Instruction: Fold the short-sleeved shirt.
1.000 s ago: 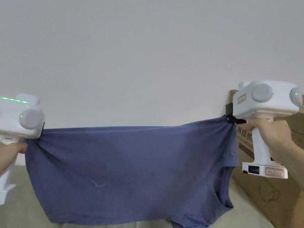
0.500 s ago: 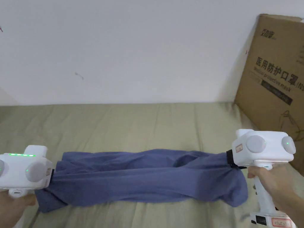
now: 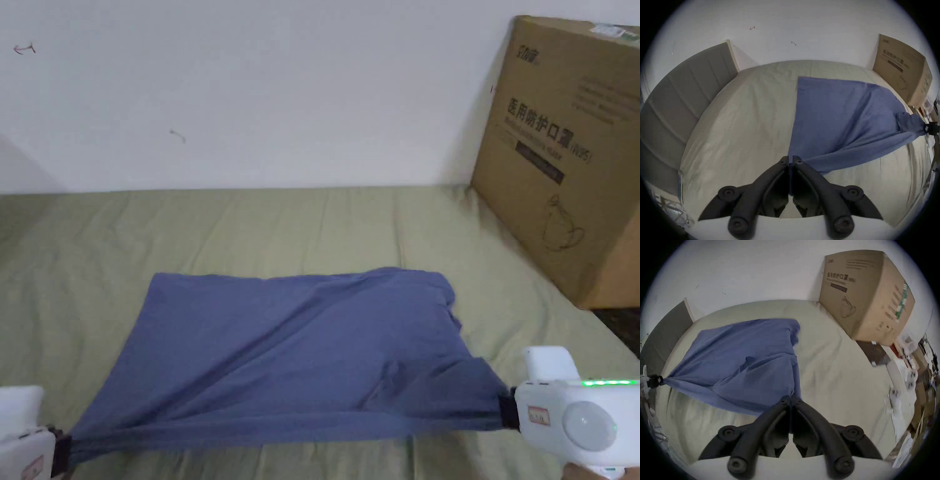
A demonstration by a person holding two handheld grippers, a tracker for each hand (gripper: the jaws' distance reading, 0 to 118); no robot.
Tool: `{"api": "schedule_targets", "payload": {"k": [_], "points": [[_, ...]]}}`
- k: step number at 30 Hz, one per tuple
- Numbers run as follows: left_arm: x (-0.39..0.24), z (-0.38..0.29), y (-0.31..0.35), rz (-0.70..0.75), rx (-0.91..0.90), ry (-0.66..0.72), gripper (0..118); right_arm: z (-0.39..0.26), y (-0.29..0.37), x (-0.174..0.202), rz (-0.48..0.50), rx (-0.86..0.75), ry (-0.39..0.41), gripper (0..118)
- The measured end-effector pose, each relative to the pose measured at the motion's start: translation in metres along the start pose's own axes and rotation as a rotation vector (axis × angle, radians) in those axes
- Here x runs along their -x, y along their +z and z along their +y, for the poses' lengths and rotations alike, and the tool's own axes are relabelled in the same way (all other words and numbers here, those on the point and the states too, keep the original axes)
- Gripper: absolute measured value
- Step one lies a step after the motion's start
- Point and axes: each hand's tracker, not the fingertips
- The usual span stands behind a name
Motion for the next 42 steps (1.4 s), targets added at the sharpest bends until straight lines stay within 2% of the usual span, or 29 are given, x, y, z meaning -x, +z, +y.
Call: {"api": "schedule_targets", "payload": {"k": [3, 6, 8, 11, 14, 18, 22, 23, 24, 25, 26, 27, 30, 33, 34, 35, 36, 37, 40, 42], "points": [[0.007, -0.050, 0.037, 0.008, 0.021, -0.044, 1, -0.063, 0.035, -0.012, 0.049, 0.041, -0.087, 0], [0.003, -0.096, 0.075, 0.038, 0.030, -0.112, 1, -0.116, 0.067, -0.022, 0.058, 0.058, -0.104, 0], [0.005, -0.120, 0.090, 0.054, 0.051, -0.092, 1, -0.146, 0.085, -0.025, 0.076, 0.074, -0.131, 0], [0.011, -0.159, 0.111, 0.000, 0.055, 0.004, 1, -0.179, 0.106, -0.033, 0.075, 0.086, -0.154, 0], [0.012, -0.183, 0.122, 0.000, 0.079, 0.004, 1, -0.199, 0.115, -0.044, 0.093, 0.097, -0.231, 0], [0.019, -0.200, 0.130, -0.017, 0.069, 0.037, 1, -0.213, 0.125, -0.043, 0.076, 0.107, -0.181, 0], [0.017, -0.200, 0.133, -0.022, 0.060, 0.022, 4, -0.216, 0.126, -0.045, 0.086, 0.103, -0.204, 0], [0.016, -0.200, 0.133, -0.021, 0.053, 0.010, 13, -0.216, 0.126, -0.043, 0.082, 0.097, -0.205, 1], [0.016, -0.200, 0.133, -0.014, 0.043, 0.004, 33, -0.216, 0.126, -0.041, 0.077, 0.088, -0.196, 9], [0.012, -0.200, 0.134, -0.015, 0.044, 0.004, 67, -0.216, 0.125, -0.040, 0.073, 0.090, -0.186, 36], [0.013, -0.199, 0.134, -0.013, 0.052, 0.009, 90, -0.215, 0.124, -0.037, 0.062, 0.100, -0.170, 59], [0.016, -0.199, 0.135, -0.025, 0.061, 0.037, 101, -0.215, 0.128, -0.030, 0.023, 0.108, -0.143, 64], [0.021, -0.200, 0.151, -0.094, 0.043, 0.121, 103, -0.214, 0.137, -0.026, 0.011, 0.100, -0.114, 64], [0.027, -0.200, 0.168, -0.115, 0.032, 0.169, 101, -0.208, 0.151, -0.022, 0.053, 0.072, -0.124, 64], [0.028, -0.201, 0.174, -0.130, 0.020, 0.179, 93, -0.207, 0.154, -0.020, 0.068, 0.063, -0.132, 61], [0.029, -0.204, 0.179, -0.149, 0.003, 0.192, 74, -0.206, 0.159, -0.018, 0.083, 0.046, -0.136, 50], [0.030, -0.206, 0.182, -0.159, 0.014, 0.190, 40, -0.206, 0.162, -0.014, 0.102, 0.040, -0.120, 22], [0.028, -0.208, 0.183, -0.175, 0.034, 0.176, 0, -0.206, 0.163, -0.008, 0.093, 0.044, -0.117, 0], [0.026, -0.215, 0.180, -0.157, 0.061, 0.144, 0, -0.212, 0.159, 0.001, 0.114, 0.061, -0.097, 0], [0.025, -0.223, 0.176, -0.154, 0.081, 0.159, 0, -0.216, 0.154, 0.005, 0.130, 0.086, -0.128, 0]]}}
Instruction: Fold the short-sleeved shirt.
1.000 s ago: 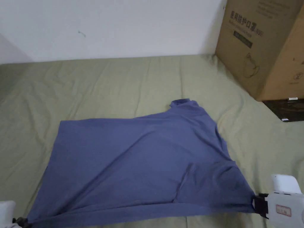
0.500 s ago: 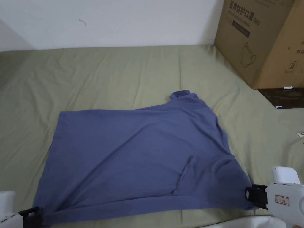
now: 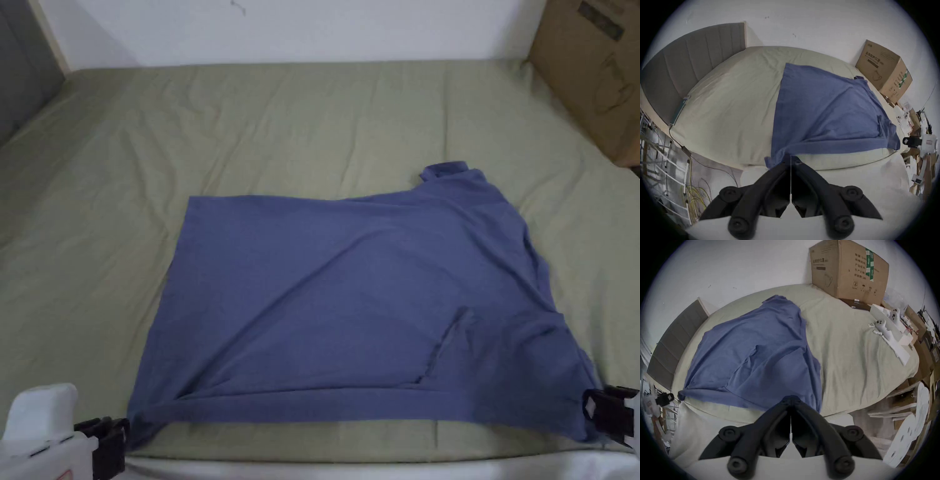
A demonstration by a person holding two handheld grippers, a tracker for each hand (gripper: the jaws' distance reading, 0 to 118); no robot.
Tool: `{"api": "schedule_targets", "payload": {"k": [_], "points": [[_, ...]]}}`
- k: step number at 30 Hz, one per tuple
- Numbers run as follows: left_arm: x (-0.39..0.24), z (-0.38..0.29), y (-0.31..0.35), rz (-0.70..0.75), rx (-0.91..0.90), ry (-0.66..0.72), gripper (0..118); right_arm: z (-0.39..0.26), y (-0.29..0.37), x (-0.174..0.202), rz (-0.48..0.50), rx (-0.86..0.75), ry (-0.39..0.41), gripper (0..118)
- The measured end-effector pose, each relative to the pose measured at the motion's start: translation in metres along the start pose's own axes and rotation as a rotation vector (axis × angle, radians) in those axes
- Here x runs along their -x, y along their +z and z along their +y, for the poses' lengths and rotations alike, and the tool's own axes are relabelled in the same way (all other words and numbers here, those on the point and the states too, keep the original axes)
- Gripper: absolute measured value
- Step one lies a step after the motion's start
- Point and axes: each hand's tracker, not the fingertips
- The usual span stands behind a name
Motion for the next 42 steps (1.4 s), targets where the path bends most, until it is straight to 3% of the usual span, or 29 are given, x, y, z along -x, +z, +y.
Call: {"api": "schedule_targets", "payload": {"k": [3, 6, 7, 10, 11, 13, 16, 20, 21, 23, 24, 25, 28, 29, 30, 33, 38, 42], "points": [[0.001, -0.004, -0.003, 0.046, -0.014, -0.012, 5, 0.000, -0.003, -0.001, -0.018, 0.004, 0.004, 0], [0.009, 0.005, -0.015, 0.050, 0.006, 0.011, 91, 0.002, -0.006, -0.008, -0.019, 0.011, -0.008, 0], [0.011, 0.004, -0.021, 0.044, 0.020, 0.027, 107, 0.003, -0.007, -0.008, -0.020, 0.015, -0.014, 0], [0.011, 0.008, -0.032, 0.018, 0.023, 0.056, 95, 0.004, -0.009, -0.013, -0.034, 0.024, -0.028, 0], [0.010, 0.008, -0.039, 0.015, 0.043, 0.063, 79, 0.003, -0.009, -0.013, -0.033, 0.025, -0.030, 0], [0.008, 0.007, -0.051, -0.001, 0.092, 0.063, 1, 0.002, -0.011, -0.017, -0.032, 0.032, -0.041, 0], [-0.003, 0.000, -0.061, 0.042, 0.124, -0.015, 1, 0.001, -0.012, -0.018, -0.039, 0.040, -0.057, 0], [-0.006, -0.001, -0.052, 0.019, 0.110, 0.011, 1, 0.001, -0.007, -0.020, -0.033, 0.022, -0.046, 1], [-0.005, -0.001, -0.051, 0.014, 0.104, 0.023, 1, 0.004, -0.008, -0.021, -0.043, 0.024, -0.037, 10], [-0.006, 0.000, -0.047, 0.015, 0.102, 0.025, 1, 0.009, -0.013, -0.024, -0.065, 0.042, -0.026, 58], [-0.008, 0.000, -0.046, 0.020, 0.103, 0.019, 1, 0.011, -0.015, -0.025, -0.078, 0.037, -0.026, 69], [-0.010, 0.000, -0.044, 0.024, 0.102, 0.013, 1, 0.014, -0.018, -0.030, -0.081, 0.028, -0.029, 70], [-0.012, 0.002, -0.041, 0.015, 0.098, 0.008, 1, 0.021, -0.036, -0.045, -0.024, 0.060, -0.090, 65], [-0.013, 0.003, -0.040, 0.015, 0.097, 0.007, 1, 0.020, -0.043, -0.048, -0.014, 0.068, -0.094, 44], [-0.015, 0.003, -0.040, 0.017, 0.098, 0.005, 1, 0.019, -0.050, -0.049, -0.008, 0.113, -0.079, 0], [-0.016, 0.004, -0.037, 0.032, 0.096, -0.001, 1, 0.013, -0.051, -0.034, -0.012, 0.133, -0.022, 0], [-0.016, 0.009, -0.032, 0.029, 0.093, 0.004, 1, 0.017, -0.036, -0.033, -0.005, 0.074, -0.088, 0], [-0.013, 0.027, -0.026, 0.035, 0.076, -0.019, 1, 0.037, -0.019, -0.035, 0.018, 0.031, -0.089, 0]]}}
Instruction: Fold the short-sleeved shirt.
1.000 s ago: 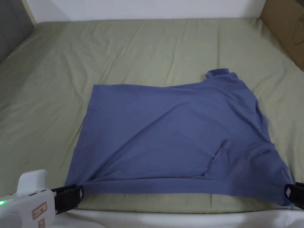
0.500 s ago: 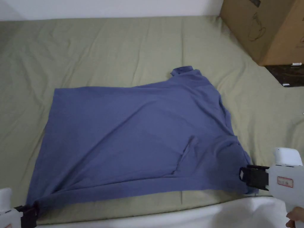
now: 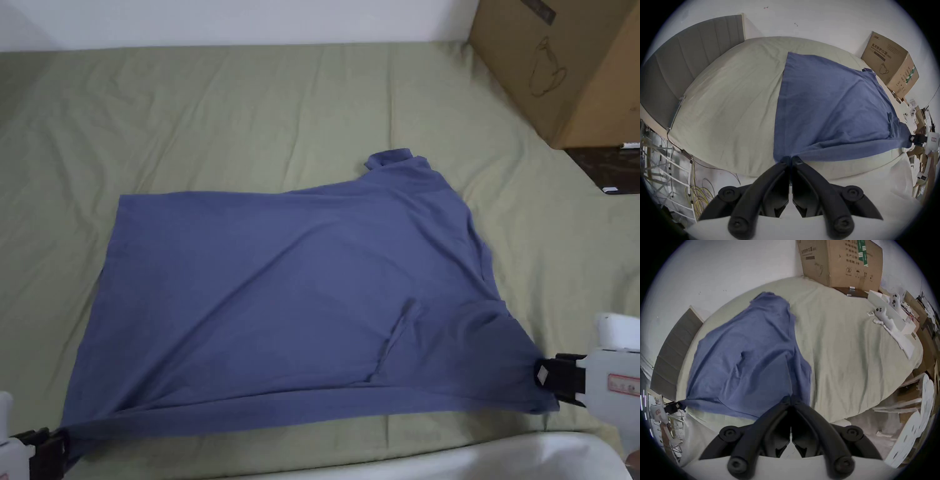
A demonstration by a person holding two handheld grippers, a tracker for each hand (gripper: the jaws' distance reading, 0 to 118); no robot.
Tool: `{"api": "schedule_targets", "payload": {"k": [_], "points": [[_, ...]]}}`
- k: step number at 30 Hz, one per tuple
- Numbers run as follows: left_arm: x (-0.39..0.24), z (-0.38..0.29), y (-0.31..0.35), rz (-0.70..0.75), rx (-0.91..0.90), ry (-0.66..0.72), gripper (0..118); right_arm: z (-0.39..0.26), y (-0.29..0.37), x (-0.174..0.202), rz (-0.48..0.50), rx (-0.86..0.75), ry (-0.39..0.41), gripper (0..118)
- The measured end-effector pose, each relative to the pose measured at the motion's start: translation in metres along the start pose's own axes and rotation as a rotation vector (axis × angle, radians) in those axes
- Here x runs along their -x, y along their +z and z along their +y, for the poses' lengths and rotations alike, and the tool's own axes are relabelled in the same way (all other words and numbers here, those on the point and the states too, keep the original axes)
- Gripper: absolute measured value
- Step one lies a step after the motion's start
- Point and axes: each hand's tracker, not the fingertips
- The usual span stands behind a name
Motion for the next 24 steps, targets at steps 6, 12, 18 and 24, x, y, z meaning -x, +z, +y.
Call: {"api": "schedule_targets", "payload": {"k": [6, 12, 18, 24], "points": [[0.002, 0.055, -0.011, 0.008, -0.045, -0.048, 1, 0.050, -0.004, 0.003, 0.004, -0.051, 0.003, 0], [-0.007, 0.115, -0.062, 0.018, -0.034, -0.115, 2, 0.102, -0.057, 0.004, -0.036, -0.013, 0.028, 0], [-0.004, 0.120, -0.101, 0.070, 0.045, -0.109, 107, 0.111, -0.098, 0.011, -0.095, 0.093, 0.039, 26], [0.012, 0.088, -0.064, 0.035, -0.011, -0.003, 106, 0.101, -0.058, 0.011, -0.080, 0.021, 0.084, 62]]}}
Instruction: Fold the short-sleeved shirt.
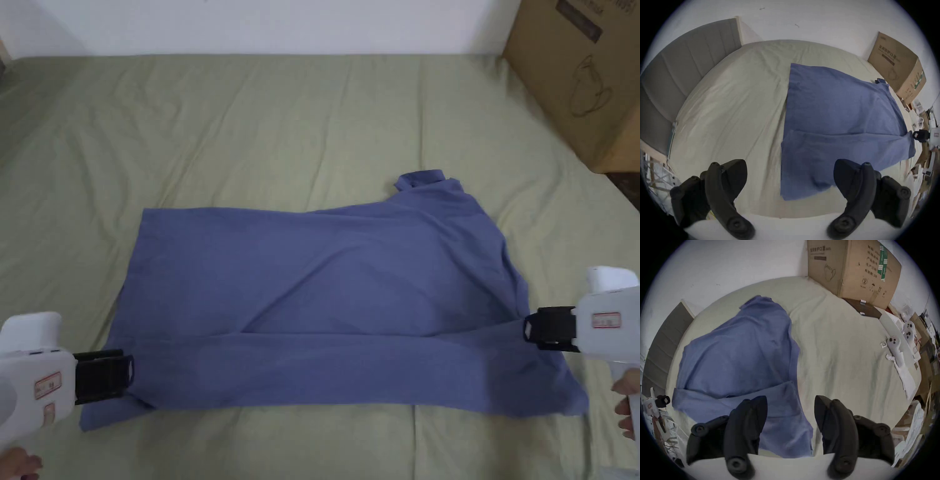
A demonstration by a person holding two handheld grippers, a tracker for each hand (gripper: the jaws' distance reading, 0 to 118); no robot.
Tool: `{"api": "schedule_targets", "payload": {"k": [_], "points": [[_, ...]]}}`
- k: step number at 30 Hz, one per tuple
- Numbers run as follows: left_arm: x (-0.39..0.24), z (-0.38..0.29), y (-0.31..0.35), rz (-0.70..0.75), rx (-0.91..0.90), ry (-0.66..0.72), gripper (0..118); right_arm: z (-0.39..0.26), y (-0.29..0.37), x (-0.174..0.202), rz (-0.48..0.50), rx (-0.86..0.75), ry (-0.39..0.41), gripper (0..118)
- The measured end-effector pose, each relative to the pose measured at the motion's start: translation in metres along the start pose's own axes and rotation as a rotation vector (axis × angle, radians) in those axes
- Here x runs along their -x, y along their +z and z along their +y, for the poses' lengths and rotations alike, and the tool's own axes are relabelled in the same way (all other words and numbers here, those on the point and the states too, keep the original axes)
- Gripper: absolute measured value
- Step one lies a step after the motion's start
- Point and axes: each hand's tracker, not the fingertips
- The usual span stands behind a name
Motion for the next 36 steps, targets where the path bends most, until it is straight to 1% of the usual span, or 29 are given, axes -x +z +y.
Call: {"api": "schedule_targets", "payload": {"k": [1, 2, 3, 4, 5, 7, 9, 11, 12, 13, 15, 16, 17, 19, 20, 21, 22, 23, 24, 25, 26, 27, 28, 30, 31, 32, 33, 35, 36], "points": [[0.003, -0.005, 0.007, -0.020, -0.004, 0.021, 89, -0.003, 0.009, -0.001, 0.012, -0.030, 0.000, 56], [0.007, -0.013, 0.016, -0.061, -0.011, 0.055, 66, -0.006, 0.018, -0.001, 0.028, -0.045, 0.008, 39], [0.010, -0.021, 0.024, -0.101, -0.016, 0.090, 34, -0.009, 0.028, 0.000, 0.044, -0.062, 0.022, 12], [0.011, -0.029, 0.029, -0.128, -0.015, 0.116, 0, -0.013, 0.034, 0.000, 0.051, -0.065, 0.026, 0], [0.012, -0.036, 0.033, -0.148, -0.017, 0.120, 0, -0.020, 0.038, 0.001, 0.066, -0.066, 0.021, 0], [0.009, -0.051, 0.037, -0.132, -0.018, 0.086, 0, -0.031, 0.041, 0.003, 0.125, -0.024, 0.017, 0], [0.008, -0.058, 0.030, -0.114, 0.008, 0.085, 0, -0.046, 0.038, 0.007, 0.099, -0.035, 0.003, 0], [0.012, -0.062, 0.024, -0.093, -0.003, 0.105, 0, -0.053, 0.032, 0.007, 0.104, -0.007, -0.019, 0], [0.014, -0.061, 0.023, -0.067, -0.025, 0.121, 0, -0.057, 0.030, 0.006, 0.104, -0.007, -0.043, 0], [0.014, -0.058, 0.020, -0.064, -0.030, 0.134, 13, -0.060, 0.029, 0.005, 0.111, 0.000, -0.062, 0], [0.019, -0.051, 0.012, -0.058, -0.012, 0.151, 58, -0.064, 0.029, 0.005, 0.115, 0.002, -0.080, 0], [0.021, -0.049, 0.007, -0.060, -0.005, 0.157, 75, -0.065, 0.029, 0.005, 0.117, 0.003, -0.081, 0], [0.020, -0.046, 0.003, -0.065, -0.001, 0.158, 77, -0.066, 0.029, 0.005, 0.119, 0.009, -0.078, 0], [0.019, -0.045, -0.007, -0.067, 0.011, 0.158, 76, -0.068, 0.029, 0.007, 0.105, 0.020, -0.069, 0], [0.019, -0.045, -0.015, -0.072, 0.032, 0.153, 73, -0.070, 0.029, 0.007, 0.097, 0.026, -0.064, 0], [0.018, -0.047, -0.024, -0.089, 0.050, 0.146, 66, -0.072, 0.028, 0.007, 0.092, 0.031, -0.063, 0], [0.015, -0.048, -0.030, -0.051, 0.072, 0.135, 54, -0.074, 0.027, 0.005, 0.091, 0.035, -0.068, 0], [0.012, -0.048, -0.027, 0.001, 0.061, 0.097, 48, -0.075, 0.025, 0.004, 0.094, 0.044, -0.078, 0], [0.010, -0.046, -0.021, -0.035, 0.044, 0.063, 34, -0.076, 0.024, 0.003, 0.095, 0.050, -0.085, 0], [0.008, -0.044, -0.018, -0.031, 0.029, 0.029, 2, -0.078, 0.024, 0.003, 0.091, 0.049, -0.088, 0], [0.006, -0.042, -0.018, -0.012, 0.024, 0.019, 2, -0.079, 0.024, 0.002, 0.089, 0.050, -0.091, 0], [0.006, -0.039, -0.021, -0.045, 0.060, 0.046, 2, -0.079, 0.023, 0.002, 0.087, 0.055, -0.096, 0], [0.005, -0.037, -0.022, -0.039, 0.085, 0.041, 2, -0.079, 0.023, 0.002, 0.085, 0.054, -0.101, 0], [-0.001, -0.035, -0.015, -0.027, 0.051, 0.010, 2, -0.078, 0.026, 0.001, 0.096, 0.037, -0.100, 1], [-0.002, -0.035, -0.012, -0.031, 0.054, 0.005, 2, -0.077, 0.028, 0.003, 0.096, 0.020, -0.094, 22], [-0.002, -0.034, -0.007, -0.034, 0.047, 0.001, 2, -0.075, 0.031, 0.003, 0.095, 0.002, -0.083, 52], [-0.002, -0.035, -0.002, -0.041, 0.033, 0.005, 2, -0.072, 0.031, 0.003, 0.094, -0.004, -0.075, 72], [0.001, -0.034, 0.004, -0.051, 0.025, 0.016, 2, -0.068, 0.028, 0.001, 0.087, -0.016, -0.081, 73], [0.002, -0.034, 0.007, -0.051, 0.021, 0.018, 2, -0.065, 0.023, -0.002, 0.084, -0.017, -0.096, 73]]}}
